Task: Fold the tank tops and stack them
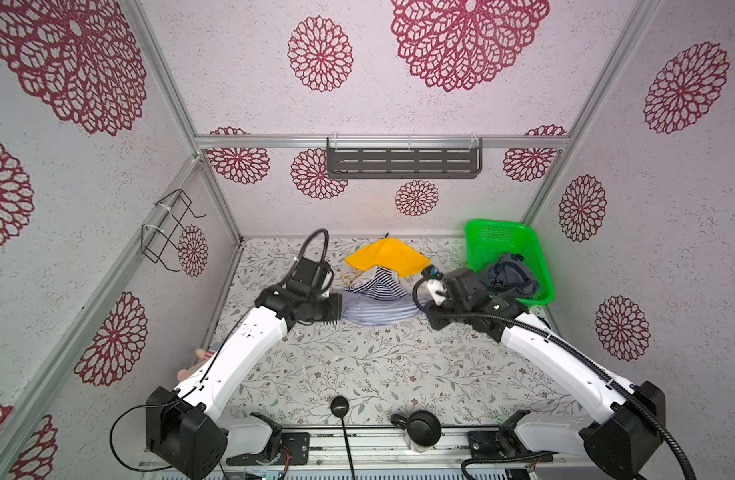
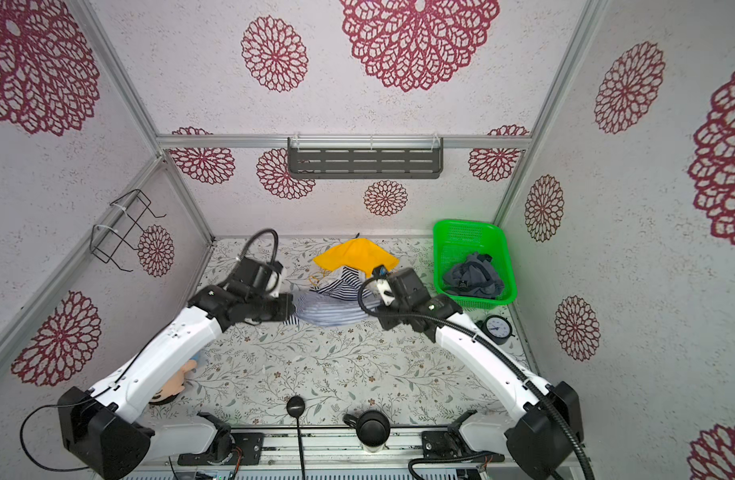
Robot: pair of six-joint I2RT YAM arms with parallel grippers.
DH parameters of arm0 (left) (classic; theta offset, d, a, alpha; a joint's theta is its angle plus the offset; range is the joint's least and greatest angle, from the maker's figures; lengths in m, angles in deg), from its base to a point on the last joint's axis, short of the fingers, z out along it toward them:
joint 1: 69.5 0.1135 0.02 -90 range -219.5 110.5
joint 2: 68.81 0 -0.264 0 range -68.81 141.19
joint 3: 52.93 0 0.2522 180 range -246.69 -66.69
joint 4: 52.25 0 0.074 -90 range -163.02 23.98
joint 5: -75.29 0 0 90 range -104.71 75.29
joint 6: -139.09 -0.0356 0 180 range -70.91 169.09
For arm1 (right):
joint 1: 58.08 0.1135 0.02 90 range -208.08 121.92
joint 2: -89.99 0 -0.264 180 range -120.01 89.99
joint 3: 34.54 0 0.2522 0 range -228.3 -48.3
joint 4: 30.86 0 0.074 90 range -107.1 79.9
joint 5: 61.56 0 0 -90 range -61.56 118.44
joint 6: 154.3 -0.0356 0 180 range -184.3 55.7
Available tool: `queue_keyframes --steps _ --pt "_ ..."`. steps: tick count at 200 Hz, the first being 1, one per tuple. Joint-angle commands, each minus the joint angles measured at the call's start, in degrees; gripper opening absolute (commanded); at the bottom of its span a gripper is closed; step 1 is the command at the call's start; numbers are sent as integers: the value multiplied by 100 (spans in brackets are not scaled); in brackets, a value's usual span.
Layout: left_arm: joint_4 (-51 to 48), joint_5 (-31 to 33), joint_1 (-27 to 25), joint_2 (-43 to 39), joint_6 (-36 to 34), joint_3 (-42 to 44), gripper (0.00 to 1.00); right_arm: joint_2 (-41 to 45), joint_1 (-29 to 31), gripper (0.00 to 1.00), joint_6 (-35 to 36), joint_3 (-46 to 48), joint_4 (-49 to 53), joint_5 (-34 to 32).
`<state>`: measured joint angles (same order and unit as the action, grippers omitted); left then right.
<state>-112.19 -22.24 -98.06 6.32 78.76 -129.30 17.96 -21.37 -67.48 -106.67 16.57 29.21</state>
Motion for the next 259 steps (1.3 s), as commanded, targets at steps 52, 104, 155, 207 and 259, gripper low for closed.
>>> queue_keyframes --steps 52,104,155,207,259 --pt "528 547 -878 616 607 661 100 136 79 0 -704 1027 0 -134" --pt "-293 1005 -915 -280 2305 1348 87 -353 -62 42 -1314 954 195 -174" --pt "719 890 -1169 -11 3121 1869 37 -134 -677 66 -1662 815 350 37" --pt "907 1035 -1117 592 2938 1832 27 380 -1402 66 -1941 1023 368 115" --pt "788 1073 -1141 600 2916 1892 69 697 -2088 79 -2067 1151 211 811"
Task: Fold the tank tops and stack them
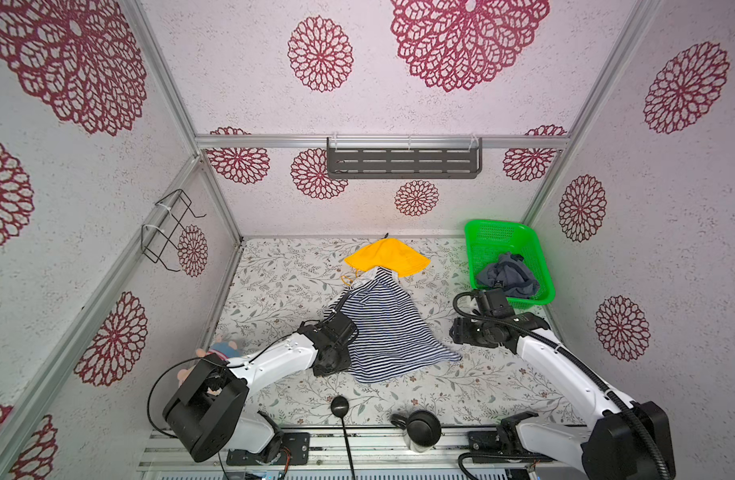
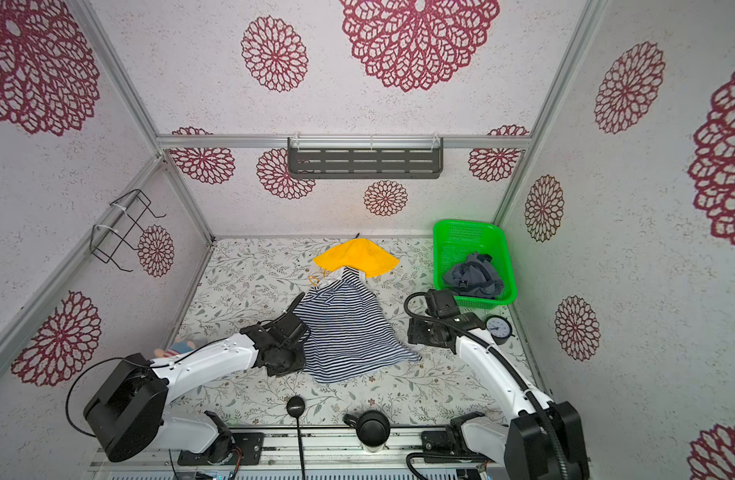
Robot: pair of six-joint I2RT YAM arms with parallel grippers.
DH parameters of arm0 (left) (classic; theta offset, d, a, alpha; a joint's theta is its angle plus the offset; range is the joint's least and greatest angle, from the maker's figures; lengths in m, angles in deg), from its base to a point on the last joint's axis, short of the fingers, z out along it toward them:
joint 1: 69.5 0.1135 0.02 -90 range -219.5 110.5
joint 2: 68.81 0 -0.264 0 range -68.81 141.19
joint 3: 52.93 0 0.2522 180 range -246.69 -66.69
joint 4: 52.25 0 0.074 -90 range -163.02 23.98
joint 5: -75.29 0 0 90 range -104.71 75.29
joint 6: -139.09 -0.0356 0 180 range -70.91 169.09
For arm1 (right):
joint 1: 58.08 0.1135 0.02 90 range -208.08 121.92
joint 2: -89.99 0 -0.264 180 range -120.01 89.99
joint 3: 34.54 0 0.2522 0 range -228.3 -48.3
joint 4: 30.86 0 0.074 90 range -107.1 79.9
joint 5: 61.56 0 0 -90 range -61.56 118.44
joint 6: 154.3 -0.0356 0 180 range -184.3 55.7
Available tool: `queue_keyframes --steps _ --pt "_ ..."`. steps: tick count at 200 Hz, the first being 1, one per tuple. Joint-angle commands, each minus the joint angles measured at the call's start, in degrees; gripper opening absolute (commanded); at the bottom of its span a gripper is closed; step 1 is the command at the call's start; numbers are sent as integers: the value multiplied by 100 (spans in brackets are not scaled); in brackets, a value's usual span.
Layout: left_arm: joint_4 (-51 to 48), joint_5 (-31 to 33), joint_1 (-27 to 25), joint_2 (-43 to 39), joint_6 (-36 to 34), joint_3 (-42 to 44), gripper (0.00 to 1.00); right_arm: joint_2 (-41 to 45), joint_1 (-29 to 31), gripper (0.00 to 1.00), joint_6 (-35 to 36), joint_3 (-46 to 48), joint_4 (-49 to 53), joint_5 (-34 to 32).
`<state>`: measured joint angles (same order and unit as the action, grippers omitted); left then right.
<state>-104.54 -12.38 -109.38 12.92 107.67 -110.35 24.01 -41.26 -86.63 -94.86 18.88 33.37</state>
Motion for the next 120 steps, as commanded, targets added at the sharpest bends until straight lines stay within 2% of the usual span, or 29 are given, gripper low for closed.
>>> queue_keyframes --steps 1,8,14,23,32,44,60,79,97,120 --pt "30 85 -10 -65 23 2 72 84 -100 79 -155 -37 -25 400" --pt "66 128 -2 -79 -14 13 84 69 -105 79 -149 -53 -62 450" --pt "100 151 -2 -85 -51 15 89 39 -103 79 -149 -62 -98 489" --pt "189 187 13 -54 -136 -4 91 5 -104 79 -111 -84 -147 566" --pt "277 178 45 27 -216 -71 87 -64 -67 74 24 -143 -141 715" --pt "340 182 92 182 -338 -219 78 -162 132 68 218 -276 -40 725" --pt "451 140 201 425 -527 -436 47 -316 457 59 303 -396 49 525" --pt "409 75 366 755 -861 -755 21 -462 689 50 217 -354 -90 520" --pt "175 47 549 1003 -1332 -1149 9 -794 1092 43 88 -298 -388 466" --pt "-360 16 787 1380 -2135 -1849 1 -1519 1535 29 -109 -422 -962 365"
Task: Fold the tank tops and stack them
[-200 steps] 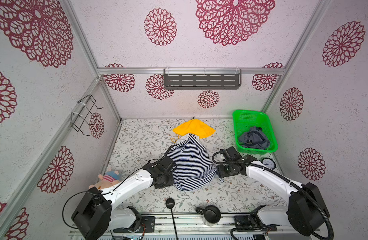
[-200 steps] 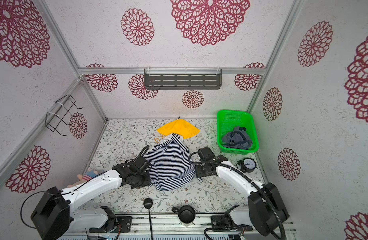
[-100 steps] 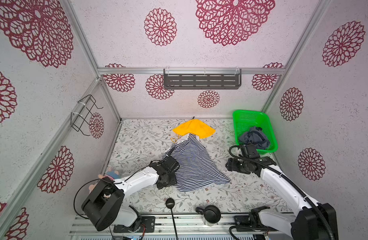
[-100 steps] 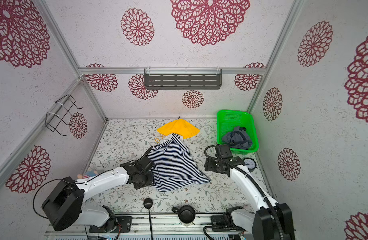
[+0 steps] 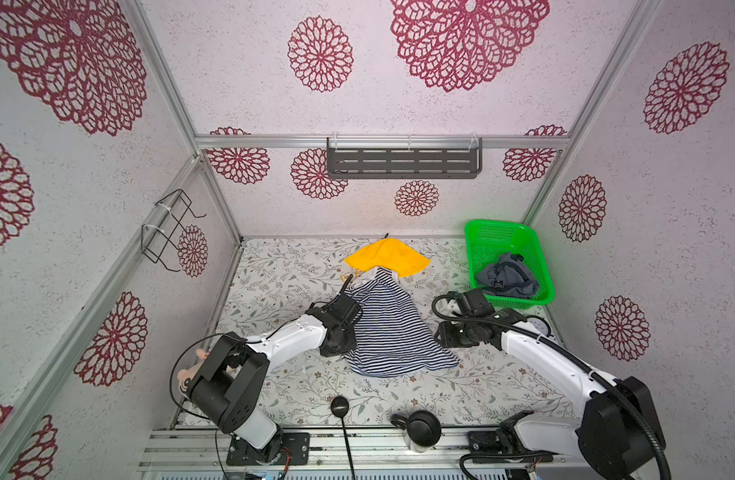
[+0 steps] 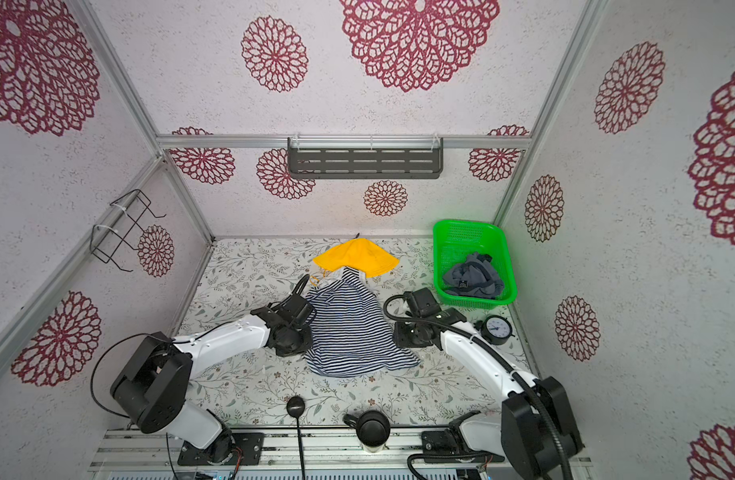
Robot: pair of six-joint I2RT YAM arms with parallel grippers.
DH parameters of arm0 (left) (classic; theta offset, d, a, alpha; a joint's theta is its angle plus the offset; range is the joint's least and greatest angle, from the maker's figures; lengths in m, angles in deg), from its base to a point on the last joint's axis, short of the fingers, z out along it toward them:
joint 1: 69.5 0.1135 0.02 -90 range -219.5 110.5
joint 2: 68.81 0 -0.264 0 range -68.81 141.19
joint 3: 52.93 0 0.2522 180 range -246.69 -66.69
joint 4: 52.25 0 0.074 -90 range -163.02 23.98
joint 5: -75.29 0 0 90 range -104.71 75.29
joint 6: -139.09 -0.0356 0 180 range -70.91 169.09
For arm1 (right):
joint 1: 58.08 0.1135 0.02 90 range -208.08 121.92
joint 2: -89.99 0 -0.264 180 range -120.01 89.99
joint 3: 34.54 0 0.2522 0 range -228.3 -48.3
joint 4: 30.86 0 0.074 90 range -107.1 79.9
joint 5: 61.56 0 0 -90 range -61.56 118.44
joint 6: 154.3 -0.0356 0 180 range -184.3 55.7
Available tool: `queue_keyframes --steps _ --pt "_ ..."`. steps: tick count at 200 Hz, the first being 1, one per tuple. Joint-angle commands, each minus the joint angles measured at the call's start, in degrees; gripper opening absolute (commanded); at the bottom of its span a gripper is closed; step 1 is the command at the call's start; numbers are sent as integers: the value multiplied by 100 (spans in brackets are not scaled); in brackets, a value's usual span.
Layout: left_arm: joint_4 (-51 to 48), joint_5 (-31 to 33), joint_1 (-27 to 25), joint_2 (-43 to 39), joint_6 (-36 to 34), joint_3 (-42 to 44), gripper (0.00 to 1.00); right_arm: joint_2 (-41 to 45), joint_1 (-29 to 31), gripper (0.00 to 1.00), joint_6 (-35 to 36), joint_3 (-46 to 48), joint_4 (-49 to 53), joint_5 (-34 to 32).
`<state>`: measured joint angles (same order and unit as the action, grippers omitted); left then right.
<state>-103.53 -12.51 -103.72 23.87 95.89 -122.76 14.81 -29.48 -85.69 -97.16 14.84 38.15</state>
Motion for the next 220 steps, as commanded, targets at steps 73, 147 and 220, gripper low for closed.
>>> queue_keyframes --steps 73,147,220 --pt "-1235 -2 691 844 -2441 -1654 89 -2343 248 16 -518 -807 -1494 -1018" --pt "-287 -11 394 -1765 351 858 83 -3029 -139 18 -480 -1309 -1771 -793" --pt "1115 -364 255 -1330 1067 1442 66 -1467 339 45 513 -823 -933 -796"
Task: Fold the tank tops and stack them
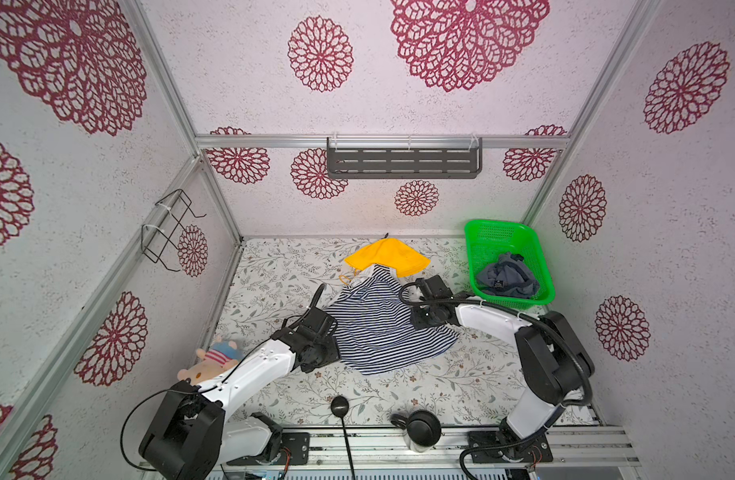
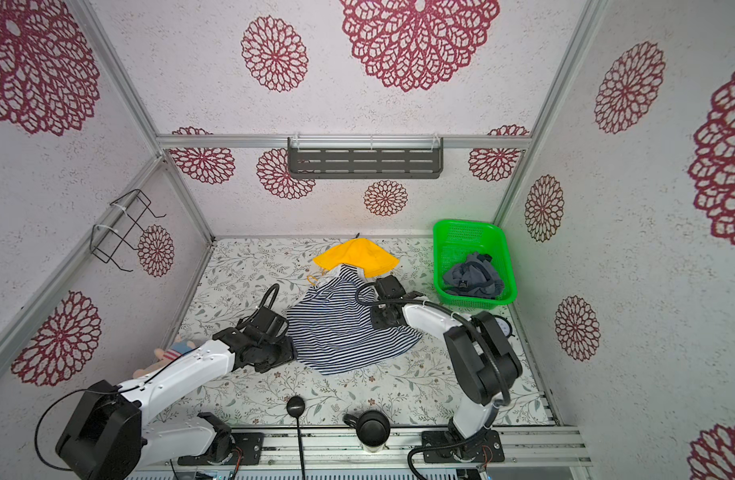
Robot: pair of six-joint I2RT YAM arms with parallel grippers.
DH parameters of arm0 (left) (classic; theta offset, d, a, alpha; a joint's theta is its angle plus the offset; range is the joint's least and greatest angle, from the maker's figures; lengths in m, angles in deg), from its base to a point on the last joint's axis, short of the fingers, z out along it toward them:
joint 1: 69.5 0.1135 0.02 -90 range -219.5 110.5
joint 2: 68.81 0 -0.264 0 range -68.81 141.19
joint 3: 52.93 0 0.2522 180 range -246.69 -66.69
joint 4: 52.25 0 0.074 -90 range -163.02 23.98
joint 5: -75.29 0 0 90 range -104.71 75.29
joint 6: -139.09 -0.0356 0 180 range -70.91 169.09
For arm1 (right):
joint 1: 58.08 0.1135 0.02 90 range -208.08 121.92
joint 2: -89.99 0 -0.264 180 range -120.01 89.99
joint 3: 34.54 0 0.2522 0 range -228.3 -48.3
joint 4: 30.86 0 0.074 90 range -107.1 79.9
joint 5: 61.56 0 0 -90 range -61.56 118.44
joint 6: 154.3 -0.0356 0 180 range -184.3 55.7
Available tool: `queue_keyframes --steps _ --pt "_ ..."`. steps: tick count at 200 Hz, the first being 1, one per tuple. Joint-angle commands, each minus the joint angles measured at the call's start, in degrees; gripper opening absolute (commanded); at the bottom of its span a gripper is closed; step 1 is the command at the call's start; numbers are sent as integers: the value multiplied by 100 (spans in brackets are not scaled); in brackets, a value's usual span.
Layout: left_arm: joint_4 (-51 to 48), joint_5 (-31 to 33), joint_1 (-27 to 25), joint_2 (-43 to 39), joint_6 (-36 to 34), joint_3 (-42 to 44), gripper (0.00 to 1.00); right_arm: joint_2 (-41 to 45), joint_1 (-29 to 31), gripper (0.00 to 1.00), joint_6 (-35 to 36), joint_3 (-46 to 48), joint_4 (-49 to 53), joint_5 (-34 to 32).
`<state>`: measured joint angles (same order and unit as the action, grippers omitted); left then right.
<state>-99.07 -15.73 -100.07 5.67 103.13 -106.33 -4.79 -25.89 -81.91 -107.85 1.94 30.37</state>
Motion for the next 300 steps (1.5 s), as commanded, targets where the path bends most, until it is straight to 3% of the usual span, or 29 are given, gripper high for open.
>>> queue_keyframes --steps 1,14,46,84,170,193,241,280,284,293,300 --pt "669 -36 -113 516 344 -215 66 508 -19 45 126 261 355 -22" --pt "774 -36 -156 764 344 -308 62 679 -19 45 25 400 354 -54" --pt "361 -16 -165 1185 231 -614 40 1042 -27 45 -95 447 427 -185" --pt "106 85 -172 1289 123 -723 0 1225 -115 44 -7 297 521 -291" --pt "-1119 470 -380 956 -66 -1470 0 1348 -289 37 47 424 479 -255" --pt "-1465 802 -359 1053 -428 -2159 0 1331 -309 36 49 433 477 -189" --pt "-2060 416 -29 3114 -1973 -4368 0 1454 -335 35 31 493 555 -245" --pt "-2366 263 200 4793 -2754 -5772 0 1627 -397 35 -62 621 578 -194" --pt "-2402 299 209 4889 -2821 -5911 16 1625 -397 35 -75 628 574 -186" --pt "-2390 400 201 5000 -2942 -6079 69 1630 -397 35 -101 631 558 -151" --pt "-2381 490 208 4963 -2969 -6116 97 1630 -394 35 -111 637 547 -141"
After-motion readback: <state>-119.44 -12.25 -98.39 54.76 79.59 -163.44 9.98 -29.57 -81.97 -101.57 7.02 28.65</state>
